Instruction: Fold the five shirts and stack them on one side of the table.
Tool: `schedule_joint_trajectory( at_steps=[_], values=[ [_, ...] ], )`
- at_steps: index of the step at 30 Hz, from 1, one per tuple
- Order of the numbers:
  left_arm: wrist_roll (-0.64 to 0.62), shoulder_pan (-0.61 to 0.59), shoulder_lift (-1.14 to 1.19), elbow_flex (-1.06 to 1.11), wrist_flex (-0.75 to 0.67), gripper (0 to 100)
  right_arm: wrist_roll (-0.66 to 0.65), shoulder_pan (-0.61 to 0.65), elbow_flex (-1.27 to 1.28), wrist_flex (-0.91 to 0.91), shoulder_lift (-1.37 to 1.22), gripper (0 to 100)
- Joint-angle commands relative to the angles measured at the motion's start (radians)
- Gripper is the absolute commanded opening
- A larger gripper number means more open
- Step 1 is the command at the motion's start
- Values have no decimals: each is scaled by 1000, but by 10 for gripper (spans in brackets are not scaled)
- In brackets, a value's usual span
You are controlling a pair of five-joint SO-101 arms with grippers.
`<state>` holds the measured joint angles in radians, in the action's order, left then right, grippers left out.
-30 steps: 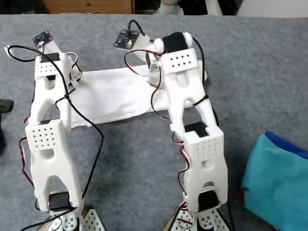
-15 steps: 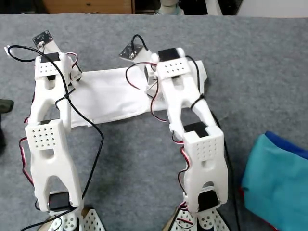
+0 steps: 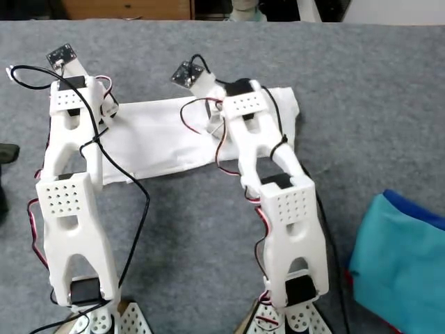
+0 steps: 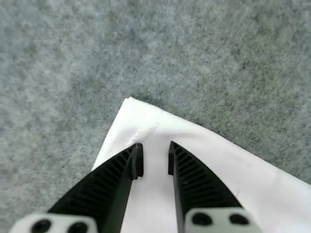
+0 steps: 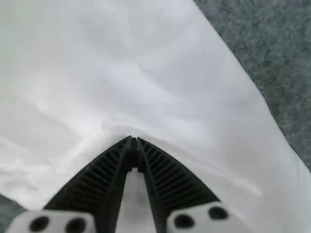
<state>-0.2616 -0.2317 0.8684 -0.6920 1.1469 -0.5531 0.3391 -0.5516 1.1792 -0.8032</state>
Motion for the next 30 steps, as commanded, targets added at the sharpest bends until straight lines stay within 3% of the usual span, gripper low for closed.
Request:
schedule_joint_trajectory(
  at_steps=[1,10,16,20,26,30],
  values=[
    [8,-18,-12,-48,5,110,8,-51,-154,48,33,5],
    [2,-21,-12,-55,0,110,109,-125,-713,338,197,5],
    [-2,-18,-12,-183,98,112,324,-289,-931,614,188,5],
    [3,0,-12,-381,255,114,466,-423,-760,597,102,5],
    [34,-48,-1,-772,623,115,526,-536,-638,512,-108,5],
    [135,-92,-50,-660,617,116,528,-596,-682,381,-275,5]
  ],
)
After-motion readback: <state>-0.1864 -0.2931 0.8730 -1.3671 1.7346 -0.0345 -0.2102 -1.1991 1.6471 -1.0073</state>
